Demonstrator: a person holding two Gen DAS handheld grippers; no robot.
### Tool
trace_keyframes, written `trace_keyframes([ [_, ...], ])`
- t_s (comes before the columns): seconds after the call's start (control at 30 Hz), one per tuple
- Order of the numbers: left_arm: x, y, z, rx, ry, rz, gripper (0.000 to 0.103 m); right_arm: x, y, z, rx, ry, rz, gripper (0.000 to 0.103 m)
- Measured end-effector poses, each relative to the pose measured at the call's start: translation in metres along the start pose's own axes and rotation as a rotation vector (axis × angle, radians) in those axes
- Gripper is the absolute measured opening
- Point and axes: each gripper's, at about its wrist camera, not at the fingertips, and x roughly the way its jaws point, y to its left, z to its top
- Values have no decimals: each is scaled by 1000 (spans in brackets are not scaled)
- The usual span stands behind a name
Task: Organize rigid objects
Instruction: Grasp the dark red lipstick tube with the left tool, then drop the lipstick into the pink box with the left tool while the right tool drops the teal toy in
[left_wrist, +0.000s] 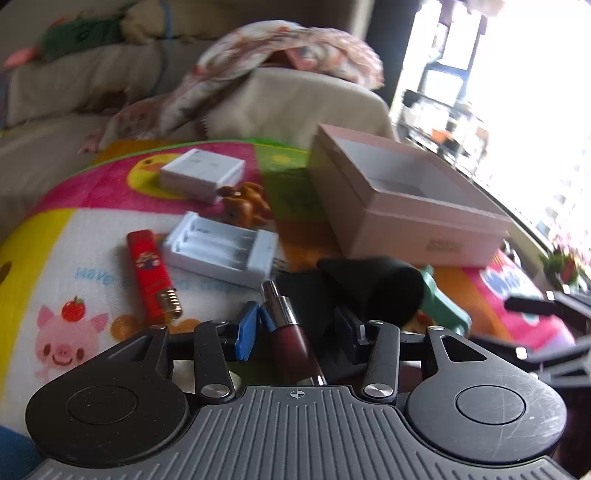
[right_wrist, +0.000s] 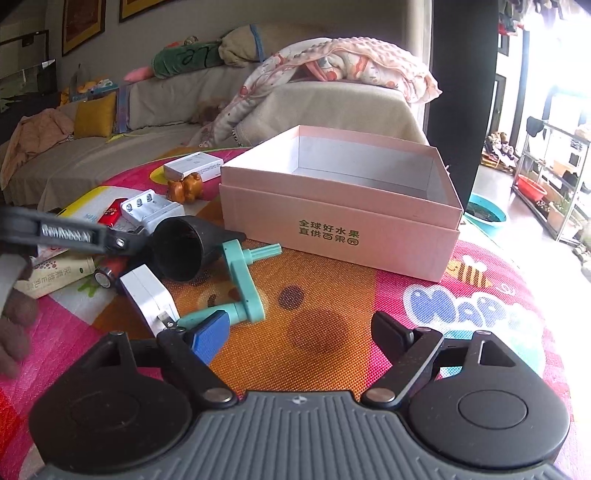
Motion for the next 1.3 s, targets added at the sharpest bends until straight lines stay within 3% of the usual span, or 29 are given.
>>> trace_keyframes([
  [0.13,-15,-7,-12,75,34,-79,45,3,1,8,52,-4,69,84],
  [0.27,-32,-12,-25,147,60,-82,33,17,12,16,-11,39,69,84],
  [0.33,-37,-8,-29,149,59,-75,28,20,15,16,-98,57,7,84],
  [0.5,-41,1,-38,55,4,-107,32,14,0,7,-244,23,-224,85],
  [0.57,-41,-1,-37,59,3,-106,33,5,-11,8,-182,9,-180,85],
  [0.67,-41,-2,-36,49,0,-99,33,3,-22,13,-30,44,-5,85],
  [0.77,-41,-9,-36,93,-1,-83,35,12,-17,15,-11,58,102,85],
  [1.0,-30,-13,-30,91,0,-75,36,41,1,27,-83,99,186,85],
  [1.1,-30,-18,-30,115,1,-55,36,48,4,35,-50,100,187,85],
  [1.2,-33,-23,-33,160,7,-34,35,47,9,36,-50,103,157,72],
  [1.3,-38,-28,-38,210,9,-21,32,34,9,28,-77,93,124,71],
])
